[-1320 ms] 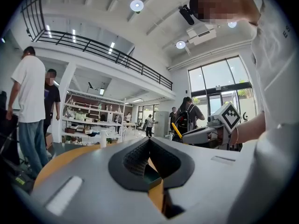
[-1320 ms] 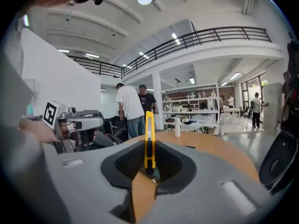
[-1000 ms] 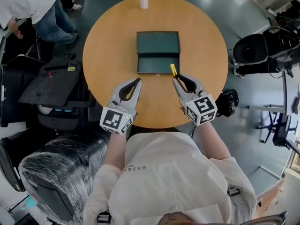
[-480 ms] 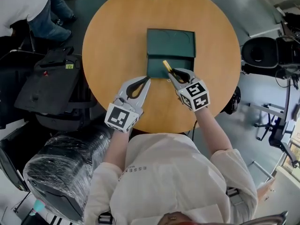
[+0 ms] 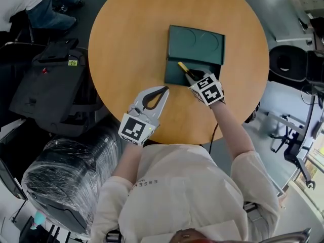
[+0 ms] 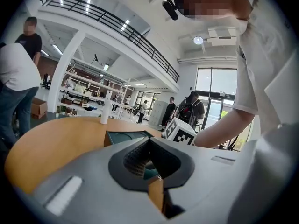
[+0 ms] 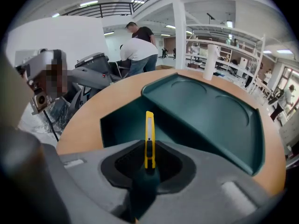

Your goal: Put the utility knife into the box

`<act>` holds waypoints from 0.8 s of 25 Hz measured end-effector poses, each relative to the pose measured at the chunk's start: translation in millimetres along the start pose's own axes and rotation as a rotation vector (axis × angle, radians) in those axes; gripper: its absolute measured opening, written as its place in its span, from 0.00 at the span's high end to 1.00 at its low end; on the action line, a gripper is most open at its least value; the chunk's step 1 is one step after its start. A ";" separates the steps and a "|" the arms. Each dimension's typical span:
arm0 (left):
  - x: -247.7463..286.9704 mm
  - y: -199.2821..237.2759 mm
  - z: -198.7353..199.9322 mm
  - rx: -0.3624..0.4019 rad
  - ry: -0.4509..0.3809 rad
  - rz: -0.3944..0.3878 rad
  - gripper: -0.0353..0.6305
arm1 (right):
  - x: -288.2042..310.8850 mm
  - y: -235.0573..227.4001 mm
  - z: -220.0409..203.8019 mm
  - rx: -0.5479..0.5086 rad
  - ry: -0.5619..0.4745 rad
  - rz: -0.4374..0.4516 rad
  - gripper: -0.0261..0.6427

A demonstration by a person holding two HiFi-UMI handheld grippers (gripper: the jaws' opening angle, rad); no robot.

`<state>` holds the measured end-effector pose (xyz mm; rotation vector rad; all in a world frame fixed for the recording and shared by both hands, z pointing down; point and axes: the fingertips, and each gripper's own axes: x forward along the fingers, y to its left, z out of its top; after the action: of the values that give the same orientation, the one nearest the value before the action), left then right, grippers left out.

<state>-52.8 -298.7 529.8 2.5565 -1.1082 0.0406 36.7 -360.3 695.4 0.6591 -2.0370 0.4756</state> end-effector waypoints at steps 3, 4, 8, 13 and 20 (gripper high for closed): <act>1.1 5.0 0.4 0.005 0.000 0.007 0.92 | 11.2 -8.2 -5.7 0.004 0.051 -0.006 0.87; 1.2 6.6 2.0 0.003 -0.004 0.012 0.92 | 14.8 -9.9 -8.5 0.005 0.067 -0.008 0.87; 0.6 12.5 0.8 -0.015 -0.007 0.028 0.92 | 21.0 -12.1 -16.0 0.034 0.076 -0.016 0.87; -2.6 14.2 11.5 0.011 -0.028 0.053 0.92 | 14.8 -15.7 -8.7 0.048 0.028 -0.031 0.82; -8.2 7.5 42.2 0.075 -0.072 0.086 0.92 | -71.7 -8.2 45.6 0.035 -0.384 -0.105 0.82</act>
<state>-68.6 -311.6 491.3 2.5935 -1.2660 0.0122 43.7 -373.3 611.3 0.9304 -2.3404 0.3420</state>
